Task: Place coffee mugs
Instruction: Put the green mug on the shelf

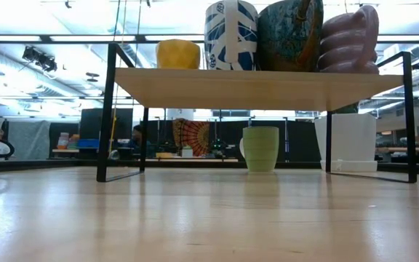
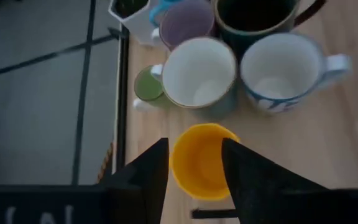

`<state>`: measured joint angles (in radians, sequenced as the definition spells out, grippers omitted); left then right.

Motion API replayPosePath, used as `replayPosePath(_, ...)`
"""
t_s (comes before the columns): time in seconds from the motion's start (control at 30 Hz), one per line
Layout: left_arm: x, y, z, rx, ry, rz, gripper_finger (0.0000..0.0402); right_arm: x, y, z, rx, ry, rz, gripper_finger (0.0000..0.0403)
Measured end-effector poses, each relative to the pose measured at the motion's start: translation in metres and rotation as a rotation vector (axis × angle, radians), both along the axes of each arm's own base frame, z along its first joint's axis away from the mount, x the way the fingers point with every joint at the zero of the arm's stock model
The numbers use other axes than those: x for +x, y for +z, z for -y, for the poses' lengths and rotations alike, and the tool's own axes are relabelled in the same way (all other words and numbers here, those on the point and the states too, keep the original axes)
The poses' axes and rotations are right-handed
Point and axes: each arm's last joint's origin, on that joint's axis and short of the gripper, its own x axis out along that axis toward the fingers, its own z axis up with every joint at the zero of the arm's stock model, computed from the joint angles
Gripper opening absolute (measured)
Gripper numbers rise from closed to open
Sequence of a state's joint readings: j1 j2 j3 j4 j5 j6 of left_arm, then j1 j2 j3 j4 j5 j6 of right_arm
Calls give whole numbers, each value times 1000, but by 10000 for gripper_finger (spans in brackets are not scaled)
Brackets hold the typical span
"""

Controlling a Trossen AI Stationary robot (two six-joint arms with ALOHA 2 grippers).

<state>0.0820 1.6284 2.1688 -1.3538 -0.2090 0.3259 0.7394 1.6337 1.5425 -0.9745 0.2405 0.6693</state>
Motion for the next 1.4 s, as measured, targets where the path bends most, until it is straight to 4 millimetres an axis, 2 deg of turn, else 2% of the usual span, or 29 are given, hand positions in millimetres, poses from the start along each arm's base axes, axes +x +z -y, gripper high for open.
replayPosePath(0.1, -15, -3, 9, -37, 12, 77, 144, 1, 0, 1, 6, 0, -3, 50)
replayPosePath(0.27, -35, -41, 21, -78, 1, 113, 142, 5, 4, 3, -8, 27, 17, 50)
replayPosePath(0.5, -59, -92, 22, -130, 37, 268, 142, 27, 37, 23, -48, 76, 170, 49)
replayPosePath(0.67, -71, -120, 20, -130, 45, 370, 142, 49, 64, 56, -72, 71, 272, 49)
replayPosePath(0.83, -86, -142, 15, -100, 46, 481, 142, 67, 83, 108, -149, -9, 304, 49)
replayPosePath(1.03, -106, -160, 9, -46, 56, 633, 142, 83, 90, 192, -191, -117, 301, 49)
replayPosePath(1.23, -120, -179, 5, -23, 78, 719, 142, 84, 98, 280, -140, -233, 387, 49)
replayPosePath(1.4, -124, -198, 5, -39, 81, 759, 142, 73, 104, 335, -44, -337, 465, 49)
